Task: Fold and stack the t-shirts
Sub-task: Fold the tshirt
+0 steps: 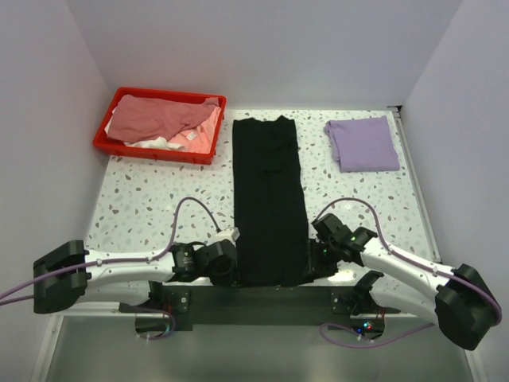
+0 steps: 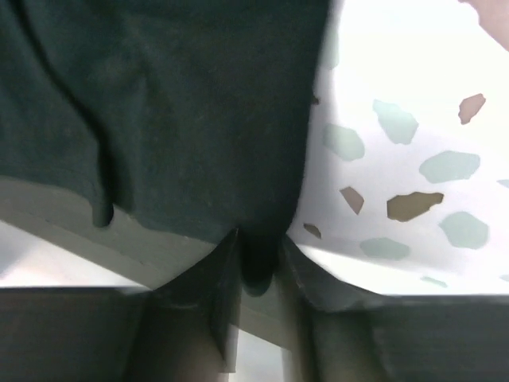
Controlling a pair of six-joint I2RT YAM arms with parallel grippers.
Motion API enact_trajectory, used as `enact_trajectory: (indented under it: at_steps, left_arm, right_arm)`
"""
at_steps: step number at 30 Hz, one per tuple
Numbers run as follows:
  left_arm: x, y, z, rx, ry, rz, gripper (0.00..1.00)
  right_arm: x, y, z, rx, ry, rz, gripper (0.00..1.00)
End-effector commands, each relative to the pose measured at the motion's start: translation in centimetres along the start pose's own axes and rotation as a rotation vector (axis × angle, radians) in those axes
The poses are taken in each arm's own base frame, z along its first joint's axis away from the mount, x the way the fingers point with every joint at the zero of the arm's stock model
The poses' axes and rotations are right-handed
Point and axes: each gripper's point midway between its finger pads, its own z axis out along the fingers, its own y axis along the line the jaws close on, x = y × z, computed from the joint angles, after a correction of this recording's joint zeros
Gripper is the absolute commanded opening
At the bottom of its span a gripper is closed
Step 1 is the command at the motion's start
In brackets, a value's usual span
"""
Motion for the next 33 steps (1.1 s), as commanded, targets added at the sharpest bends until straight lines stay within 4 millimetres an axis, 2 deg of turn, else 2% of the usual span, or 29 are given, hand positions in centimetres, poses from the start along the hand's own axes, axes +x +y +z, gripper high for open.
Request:
enact_trajectory:
  at_steps: [1,4,11,15,18,20,21,23,24,26,27,29,30,32,33]
  left_arm:
    - [0.4,-0.4,0.0,0.022,0.008,-0.006,0.0]
    - [0.5,-0.1,-0.2,0.011,0.009,-0.011,0.0]
    - [1.0,-0.6,-1.0,0.046,0.011,0.001,0.0]
    - [0.1,-2.2,-1.8,0.084,-0.012,0.054,0.0]
    - [-1.2,-2.6,-2.5,0.052,-0.056,0.062,0.0]
    - [-2.5,-2.9,-2.9,0.041,-0.114,0.065,0.0]
    - [-3.1,-3.2,-3.2,0.037,-0.136,0.066,0.0]
    - [-5.0,-3.5,-3.7,0.012,-0.207,0.064,0.0]
    - [-6.1,-4.2,-4.3,0.015,-0.239,0.074,0.0]
    - [-8.7,-4.1,-4.5,-0.01,-0.307,0.066,0.0]
    - [-11.0,-4.0,-4.9,-0.022,-0.354,0.071,0.0]
    - [-13.3,-3.9,-4.9,-0.044,-0.394,0.077,0.0]
    - [-15.3,-4.6,-5.6,-0.04,-0.444,0.098,0.0]
    - [-17.2,-4.8,-5.6,-0.078,-0.485,0.145,0.0]
    - [-19.1,-5.5,-6.4,-0.074,-0.528,0.135,0.0]
  right_arm:
    - [-0.2,0.5,0.8,-0.028,-0.012,0.023,0.22]
    - [-0.3,0.8,0.6,-0.043,-0.026,0.023,0.0]
    - [2.0,1.6,-0.1,-0.112,0.032,0.041,0.0]
    - [1.3,3.5,-0.9,-0.196,0.004,0.025,0.0]
    - [-1.4,5.6,-3.2,-0.221,-0.108,-0.062,0.0]
    - [-2.6,5.5,-4.0,-0.177,-0.156,-0.077,0.0]
    - [-3.7,6.4,-5.0,-0.18,-0.198,-0.102,0.0]
    - [-5.6,6.4,-5.6,-0.139,-0.271,-0.118,0.0]
    - [-6.6,7.0,-6.1,-0.128,-0.301,-0.154,0.0]
    - [-9.0,7.4,-6.7,-0.089,-0.379,-0.177,0.0]
    - [-10.4,8.3,-7.0,-0.077,-0.4,-0.198,0.0]
    - [-12.6,9.5,-7.7,-0.082,-0.453,-0.203,0.0]
    - [-13.8,10.3,-8.3,-0.093,-0.477,-0.21,0.0]
    - [-16.0,10.7,-8.3,-0.089,-0.507,-0.181,0.0]
    - [-17.1,11.3,-8.9,-0.102,-0.535,-0.18,0.0]
